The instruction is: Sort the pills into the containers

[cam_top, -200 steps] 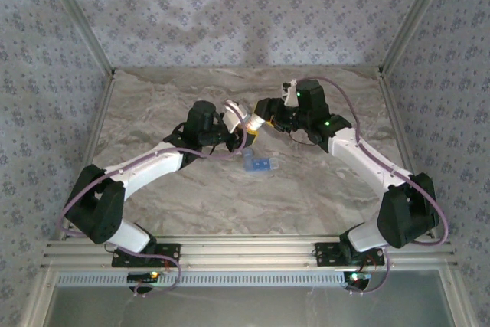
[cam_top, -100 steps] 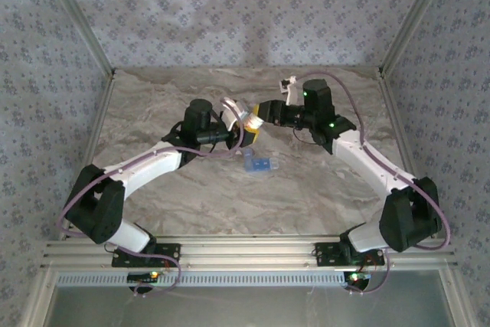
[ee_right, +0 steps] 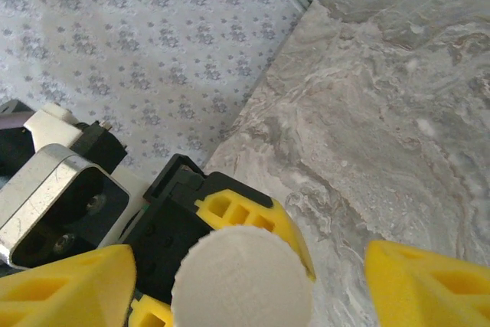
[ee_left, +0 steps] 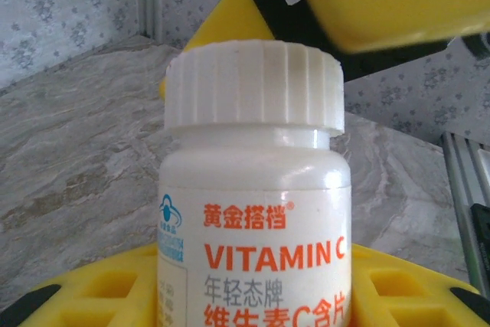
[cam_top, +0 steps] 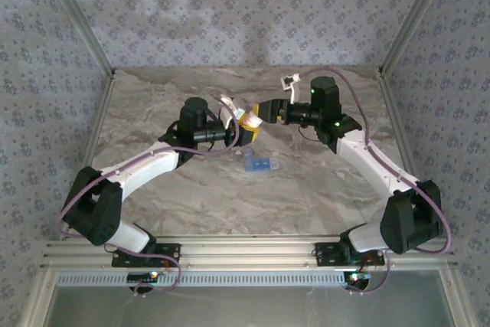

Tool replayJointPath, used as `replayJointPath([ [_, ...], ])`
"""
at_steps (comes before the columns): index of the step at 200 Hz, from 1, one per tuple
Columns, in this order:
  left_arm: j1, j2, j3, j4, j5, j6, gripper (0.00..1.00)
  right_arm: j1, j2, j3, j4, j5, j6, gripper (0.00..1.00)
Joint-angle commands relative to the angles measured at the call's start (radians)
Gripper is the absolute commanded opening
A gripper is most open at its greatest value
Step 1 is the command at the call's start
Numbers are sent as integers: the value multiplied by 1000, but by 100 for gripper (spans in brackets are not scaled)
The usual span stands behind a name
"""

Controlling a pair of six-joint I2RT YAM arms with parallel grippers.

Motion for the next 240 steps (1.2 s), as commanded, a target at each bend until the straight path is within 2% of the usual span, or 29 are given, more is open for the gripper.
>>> replayJointPath([
  [1, 7, -23, 17, -24, -42, 34, 0, -32, -21, 37, -27, 46, 99, 86],
  [48, -18, -25, 20, -93, -168, 140, 0, -75, -22, 57, -161, 169, 287, 88],
  [54, -19, -24, 22, -93, -172, 141, 0, -75, -24, 57, -176, 185, 296, 92],
  [58, -18, -22, 23, -95, -173, 141, 0, -75, -25, 56, -180, 194, 296, 99],
  [73, -21, -19, 20, -95, -175, 145, 0, -74, -29, 54, -201, 222, 283, 99],
  [132, -32, 3, 35, -102, -178, 162, 0, -48, 13, 16, -98, 175, 355, 99],
  [240, -48, 25, 56, -115, -179, 172, 0, 78, 87, 41, -53, 193, 379, 66],
])
